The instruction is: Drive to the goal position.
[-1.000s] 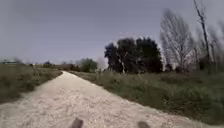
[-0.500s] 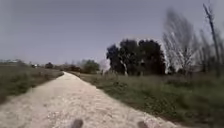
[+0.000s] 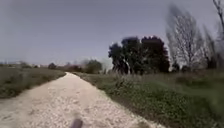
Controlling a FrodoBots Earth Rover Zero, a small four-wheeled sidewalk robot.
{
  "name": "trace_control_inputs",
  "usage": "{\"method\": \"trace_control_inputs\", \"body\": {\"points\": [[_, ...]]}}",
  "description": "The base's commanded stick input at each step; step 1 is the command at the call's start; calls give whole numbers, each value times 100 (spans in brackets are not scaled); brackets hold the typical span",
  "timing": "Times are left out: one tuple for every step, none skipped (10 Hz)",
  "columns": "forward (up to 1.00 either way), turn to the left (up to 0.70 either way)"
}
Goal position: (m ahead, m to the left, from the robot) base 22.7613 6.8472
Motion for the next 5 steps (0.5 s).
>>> {"method": "trace_control_inputs", "body": {"points": [[70,9],[70,19],[70,30],[70,11],[70,2]]}}
